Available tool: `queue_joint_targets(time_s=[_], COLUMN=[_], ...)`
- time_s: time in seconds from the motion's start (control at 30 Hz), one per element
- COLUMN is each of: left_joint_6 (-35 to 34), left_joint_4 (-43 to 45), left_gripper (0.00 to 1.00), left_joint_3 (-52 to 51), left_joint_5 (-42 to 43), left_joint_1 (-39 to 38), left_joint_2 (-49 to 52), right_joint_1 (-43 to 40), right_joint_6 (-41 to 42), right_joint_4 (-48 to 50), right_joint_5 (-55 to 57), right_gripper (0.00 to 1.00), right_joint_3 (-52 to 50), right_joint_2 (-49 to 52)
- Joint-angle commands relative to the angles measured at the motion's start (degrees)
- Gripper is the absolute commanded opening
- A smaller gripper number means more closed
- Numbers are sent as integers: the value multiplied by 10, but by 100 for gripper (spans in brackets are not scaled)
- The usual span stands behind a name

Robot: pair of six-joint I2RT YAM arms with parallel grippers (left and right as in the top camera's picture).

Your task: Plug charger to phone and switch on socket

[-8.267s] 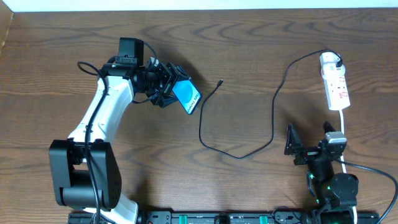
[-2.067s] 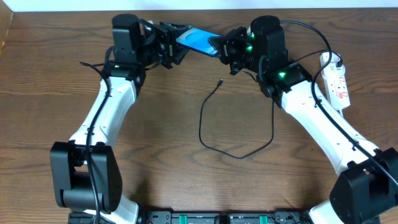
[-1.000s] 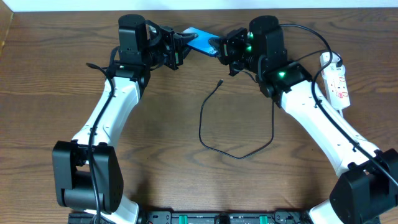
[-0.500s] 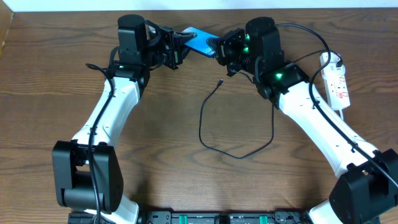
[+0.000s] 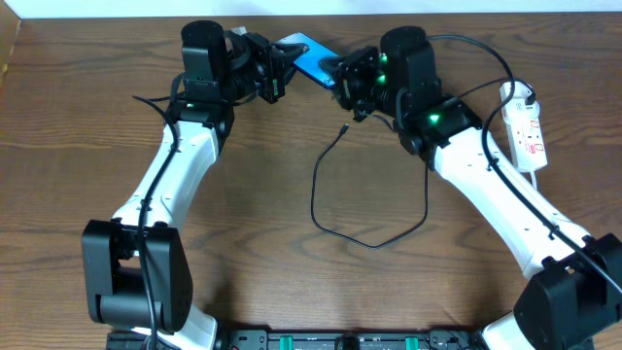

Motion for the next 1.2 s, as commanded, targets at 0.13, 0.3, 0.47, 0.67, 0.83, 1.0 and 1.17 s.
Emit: queue_joint_targets(time_s=[0.13,0.3,0.47,0.67,0.83,1.0,1.17], left_joint_6=[143,239,362,497,535,535,535], left_joint_4=[11,-8,-93,-223,-223,-231,-291], left_gripper=[7,7,7,7,7,7,7], left_joint_3=[11,10,9,8,3,1,1], left_joint_5=[45,89,139,210,287,289,217], left_joint_1=[2,13,32,45,33,7,-17], left_joint_2=[-11,-11,-11,-9,-9,-9,-9], right_joint_1=[9,-13,-42,-58,-47,-38,-35], right_joint_6=[-113,-307,-498,-680,-714,-713,-713], right_joint_4=[-24,-30,-60,-145,-214,-244,-234], right_joint_5=[12,23,-9,-19,-3,-14,-36], right_gripper=[54,72,91,82,72,63,56], right_joint_3=[-7,-7,-7,-7,-7,-7,-7], right_joint_2=[3,3,3,3,14,41,48])
